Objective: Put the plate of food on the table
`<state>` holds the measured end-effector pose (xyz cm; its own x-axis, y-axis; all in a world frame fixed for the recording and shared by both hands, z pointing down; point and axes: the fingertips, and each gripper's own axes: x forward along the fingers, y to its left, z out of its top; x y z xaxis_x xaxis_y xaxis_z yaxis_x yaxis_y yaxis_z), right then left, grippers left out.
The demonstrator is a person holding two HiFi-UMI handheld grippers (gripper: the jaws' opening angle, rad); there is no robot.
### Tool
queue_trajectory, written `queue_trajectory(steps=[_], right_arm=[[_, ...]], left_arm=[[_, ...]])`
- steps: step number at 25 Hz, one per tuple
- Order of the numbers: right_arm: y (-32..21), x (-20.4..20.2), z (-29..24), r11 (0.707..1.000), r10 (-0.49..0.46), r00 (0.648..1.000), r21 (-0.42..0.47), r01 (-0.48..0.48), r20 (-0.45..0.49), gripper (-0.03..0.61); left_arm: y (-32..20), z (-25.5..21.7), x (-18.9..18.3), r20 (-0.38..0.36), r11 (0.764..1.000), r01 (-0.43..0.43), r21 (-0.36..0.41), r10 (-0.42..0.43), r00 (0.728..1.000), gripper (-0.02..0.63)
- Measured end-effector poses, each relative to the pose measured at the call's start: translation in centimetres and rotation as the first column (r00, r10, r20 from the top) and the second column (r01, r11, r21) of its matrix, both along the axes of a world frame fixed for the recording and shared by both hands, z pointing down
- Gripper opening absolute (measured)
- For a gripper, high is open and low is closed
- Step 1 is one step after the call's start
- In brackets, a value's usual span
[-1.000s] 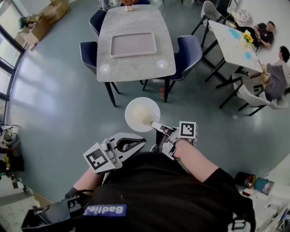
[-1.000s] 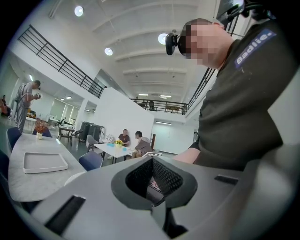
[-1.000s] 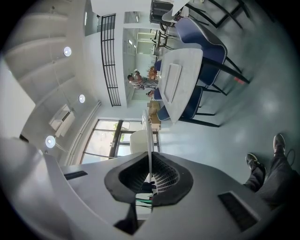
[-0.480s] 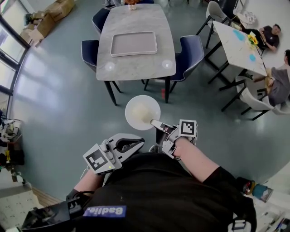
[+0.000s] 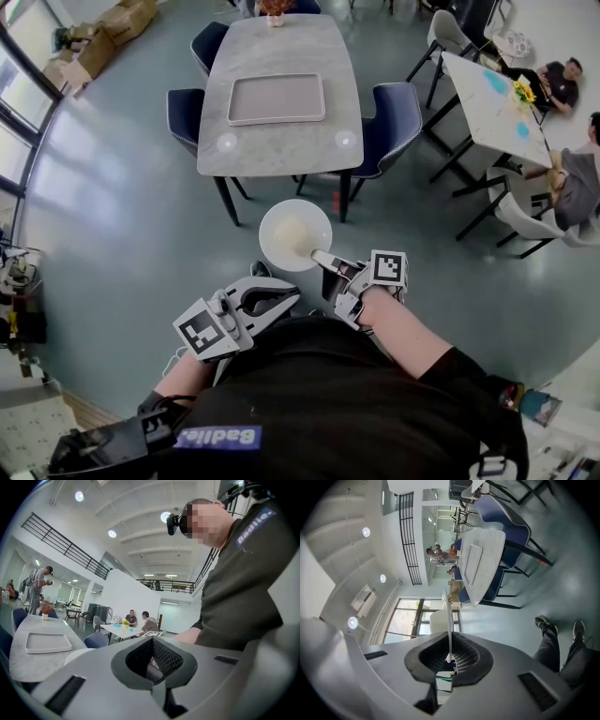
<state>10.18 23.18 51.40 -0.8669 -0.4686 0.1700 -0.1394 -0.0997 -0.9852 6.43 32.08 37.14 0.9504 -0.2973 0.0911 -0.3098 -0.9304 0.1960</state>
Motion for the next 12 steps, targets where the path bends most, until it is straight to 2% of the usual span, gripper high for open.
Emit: queue_trajectory(steps=[5, 12], right_arm=[[-2.2, -0.7, 0.1, 1.0, 0.025, 1.0, 0.002, -0.025, 0.009, 0.021], [-8.8, -2.9, 0.0, 0.998, 0.068, 0.998, -0.014, -0.068, 0.0, 0.021]], left_arm=[[-2.4, 0.4, -0.7, -0.014, 1.0, -0.014, 0.009, 0.014, 1.0, 0.005], [-9.7, 0.3, -3.7, -0.036, 0.999, -0.039, -0.017, 0.038, 0.999, 0.005]])
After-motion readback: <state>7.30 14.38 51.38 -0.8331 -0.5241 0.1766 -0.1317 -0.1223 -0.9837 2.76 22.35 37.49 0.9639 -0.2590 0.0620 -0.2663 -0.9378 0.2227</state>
